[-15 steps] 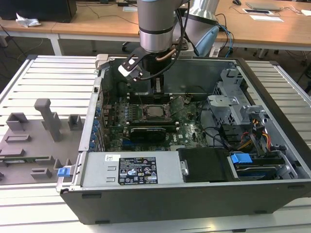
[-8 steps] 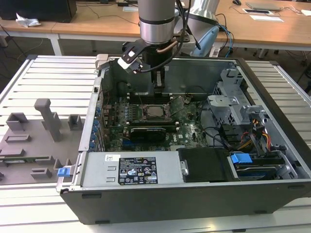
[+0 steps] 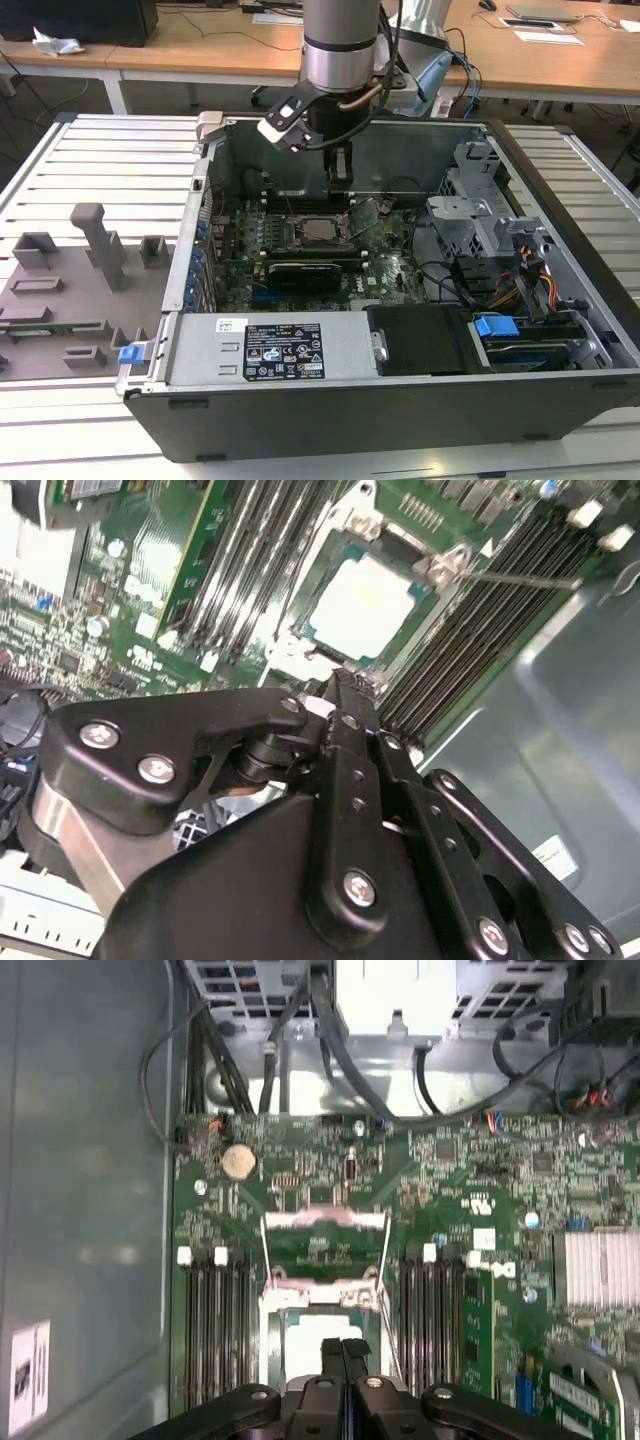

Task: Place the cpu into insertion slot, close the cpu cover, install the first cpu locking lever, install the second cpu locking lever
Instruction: 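Close the cpu cover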

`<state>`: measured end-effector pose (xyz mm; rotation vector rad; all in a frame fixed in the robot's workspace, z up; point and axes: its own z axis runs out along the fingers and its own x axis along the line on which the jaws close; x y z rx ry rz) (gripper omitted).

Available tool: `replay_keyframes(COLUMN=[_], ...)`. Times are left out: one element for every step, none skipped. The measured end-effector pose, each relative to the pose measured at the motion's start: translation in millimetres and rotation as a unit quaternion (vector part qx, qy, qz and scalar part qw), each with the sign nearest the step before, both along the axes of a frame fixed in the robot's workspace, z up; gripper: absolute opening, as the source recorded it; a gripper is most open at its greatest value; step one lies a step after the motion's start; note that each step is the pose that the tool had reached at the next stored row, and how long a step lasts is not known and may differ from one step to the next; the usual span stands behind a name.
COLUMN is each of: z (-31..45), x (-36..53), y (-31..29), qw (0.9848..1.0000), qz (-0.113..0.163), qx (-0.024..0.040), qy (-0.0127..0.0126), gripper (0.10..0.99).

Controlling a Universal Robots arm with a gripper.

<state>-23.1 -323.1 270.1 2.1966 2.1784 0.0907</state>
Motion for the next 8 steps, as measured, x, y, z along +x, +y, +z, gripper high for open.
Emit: replay_keyframes(z=[0.1,0.1,0.1,0.1,0.0,0.0,0.1,0.1], x=[15.1,21.3,26.4,29.9,34.5,43.2,47.7,53.5], y=[-0.9,-1.3,-1.5,-1.6,-1.8,-2.2,-2.4,-2.7], qw=[1.0000,1.0000,1.0000,1.0000,1.0000,0.9999,0.9999,0.9999], qz=[0.000,0.000,0.000,0.000,0.000,0.000,0.000,0.000], qx=[-0.0002,-0.0001,-0.0001,-0.0001,0.0000,0.0000,-0.0001,-0.0001], qy=[0.0040,0.0057,0.0072,0.0082,0.0096,0.0122,0.0136,0.0156], gripper=[0.106,0.106,0.106,0.106,0.106,0.106,0.106,0.106])
